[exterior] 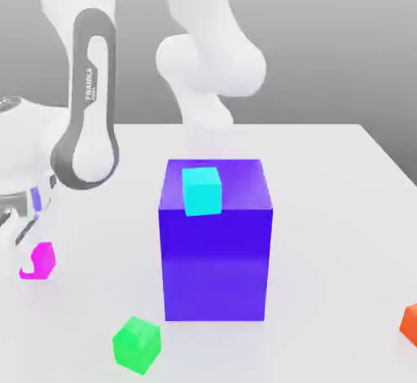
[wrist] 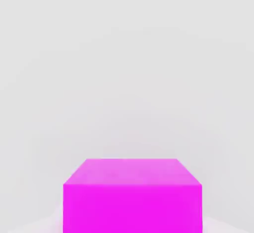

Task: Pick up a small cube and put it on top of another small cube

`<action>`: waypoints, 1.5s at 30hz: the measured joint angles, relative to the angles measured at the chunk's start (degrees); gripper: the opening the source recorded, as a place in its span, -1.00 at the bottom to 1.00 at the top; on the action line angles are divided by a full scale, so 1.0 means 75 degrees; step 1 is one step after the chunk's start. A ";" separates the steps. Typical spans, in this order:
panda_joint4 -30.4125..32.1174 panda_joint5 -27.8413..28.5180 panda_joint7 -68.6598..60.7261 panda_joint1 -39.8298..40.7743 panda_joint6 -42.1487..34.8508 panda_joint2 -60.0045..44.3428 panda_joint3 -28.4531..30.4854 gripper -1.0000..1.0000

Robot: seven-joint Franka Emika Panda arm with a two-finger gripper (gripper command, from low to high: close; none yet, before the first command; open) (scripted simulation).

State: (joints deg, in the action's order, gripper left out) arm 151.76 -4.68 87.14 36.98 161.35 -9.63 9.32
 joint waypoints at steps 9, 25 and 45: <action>-0.0123 0.1568 -0.2237 -0.0186 -0.0542 0.0860 -0.0126 -1.00; -0.0393 0.2440 -0.8002 -0.0855 -0.1266 0.2069 -0.0329 -1.00; -0.0610 0.2108 -1.6218 -0.2414 -0.1750 0.2846 0.0187 -1.00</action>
State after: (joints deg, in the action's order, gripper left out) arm 147.18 11.13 -34.50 18.88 148.22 11.72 10.73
